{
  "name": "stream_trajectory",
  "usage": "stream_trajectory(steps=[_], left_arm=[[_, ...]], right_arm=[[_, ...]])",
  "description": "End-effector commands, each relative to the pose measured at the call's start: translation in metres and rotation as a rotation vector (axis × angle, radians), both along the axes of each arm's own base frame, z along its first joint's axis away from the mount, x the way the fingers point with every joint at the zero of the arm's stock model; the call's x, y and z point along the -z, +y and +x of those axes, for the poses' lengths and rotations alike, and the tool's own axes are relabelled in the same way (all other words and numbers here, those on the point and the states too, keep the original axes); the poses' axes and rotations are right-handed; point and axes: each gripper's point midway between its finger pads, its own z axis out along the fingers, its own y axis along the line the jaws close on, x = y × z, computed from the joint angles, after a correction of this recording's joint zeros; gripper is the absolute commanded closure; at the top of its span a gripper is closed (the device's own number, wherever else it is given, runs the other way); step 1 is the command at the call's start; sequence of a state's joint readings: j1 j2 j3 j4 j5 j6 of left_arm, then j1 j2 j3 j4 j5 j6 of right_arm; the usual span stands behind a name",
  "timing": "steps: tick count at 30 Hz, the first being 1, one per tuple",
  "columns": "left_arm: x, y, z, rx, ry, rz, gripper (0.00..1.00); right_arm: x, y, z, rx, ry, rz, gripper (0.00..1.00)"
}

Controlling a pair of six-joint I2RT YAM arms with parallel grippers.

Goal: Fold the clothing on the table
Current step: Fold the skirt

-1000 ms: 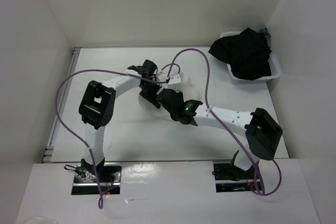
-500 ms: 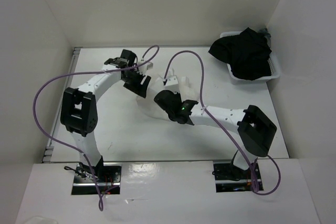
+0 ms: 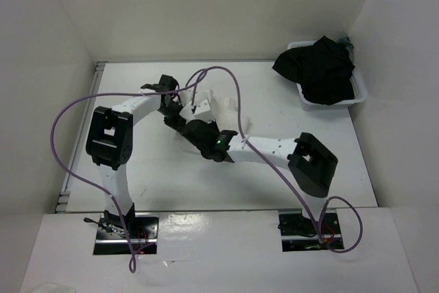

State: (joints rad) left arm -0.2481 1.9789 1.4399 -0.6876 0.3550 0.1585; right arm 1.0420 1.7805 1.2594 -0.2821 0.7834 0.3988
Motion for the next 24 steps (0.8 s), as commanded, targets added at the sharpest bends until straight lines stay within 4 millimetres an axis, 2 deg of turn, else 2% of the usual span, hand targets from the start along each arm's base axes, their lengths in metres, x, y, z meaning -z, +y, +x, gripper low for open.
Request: stream_trajectory(steps=[1,3,4,5,8,9,10,11,13,14,16,17,19,20,21,22,23,24], left_arm=[[-0.005,-0.013,-0.001,0.041,-0.001,-0.072,0.81],[-0.003,-0.012,-0.005,0.04,0.01,-0.069,0.81],[-0.003,-0.009,-0.003,0.031,0.01,-0.069,0.81],[-0.003,-0.009,-0.003,0.031,0.01,-0.069,0.81],[-0.007,-0.003,-0.005,0.003,0.014,-0.061,0.74],[-0.006,0.003,-0.002,-0.023,0.014,-0.051,0.7],[-0.009,0.01,-0.002,-0.038,0.009,-0.037,0.56],[-0.013,0.016,0.002,-0.059,-0.013,-0.004,0.47],[-0.018,0.028,0.004,-0.084,-0.037,0.044,0.39],[-0.026,0.037,0.009,-0.103,-0.076,0.09,0.34],[-0.039,0.05,0.017,-0.134,-0.13,0.136,0.3],[-0.05,0.061,0.021,-0.159,-0.175,0.187,0.28],[-0.073,0.075,0.033,-0.202,-0.247,0.235,0.25],[-0.089,0.082,0.037,-0.223,-0.295,0.258,0.24],[-0.098,0.093,0.041,-0.255,-0.33,0.315,0.22],[-0.119,0.098,0.047,-0.28,-0.393,0.328,0.21],[-0.125,0.104,0.047,-0.296,-0.413,0.349,0.21],[-0.139,0.109,0.052,-0.309,-0.458,0.372,0.2]], right_arm=[[0.01,0.035,-0.006,-0.098,-0.025,-0.085,0.93],[0.022,0.047,-0.01,-0.139,-0.006,-0.098,0.85],[0.035,0.047,-0.011,-0.153,0.014,-0.128,0.78],[0.04,0.047,-0.011,-0.153,0.019,-0.137,0.73],[0.047,0.047,-0.02,-0.18,0.037,-0.134,0.45],[0.047,0.05,-0.022,-0.198,0.047,-0.116,0.35],[0.038,0.054,-0.027,-0.22,0.037,-0.095,0.25],[0.039,0.052,-0.029,-0.227,0.044,-0.094,0.22],[0.035,0.053,-0.03,-0.235,0.045,-0.08,0.14],[0.029,0.055,-0.031,-0.242,0.043,-0.064,0.14],[0.011,0.059,-0.032,-0.248,0.039,-0.03,0.13],[-0.016,0.069,-0.034,-0.261,0.013,0.038,0.13],[-0.046,0.078,-0.042,-0.293,0.003,0.122,0.09],[-0.078,0.077,-0.047,-0.308,-0.02,0.201,0.09],[-0.098,0.079,-0.05,-0.321,-0.037,0.267,0.07],[-0.103,0.077,-0.056,-0.331,-0.036,0.31,0.07],[-0.126,0.068,-0.062,-0.337,-0.055,0.37,0.04],[-0.132,0.064,-0.065,-0.322,-0.052,0.409,0.04]])
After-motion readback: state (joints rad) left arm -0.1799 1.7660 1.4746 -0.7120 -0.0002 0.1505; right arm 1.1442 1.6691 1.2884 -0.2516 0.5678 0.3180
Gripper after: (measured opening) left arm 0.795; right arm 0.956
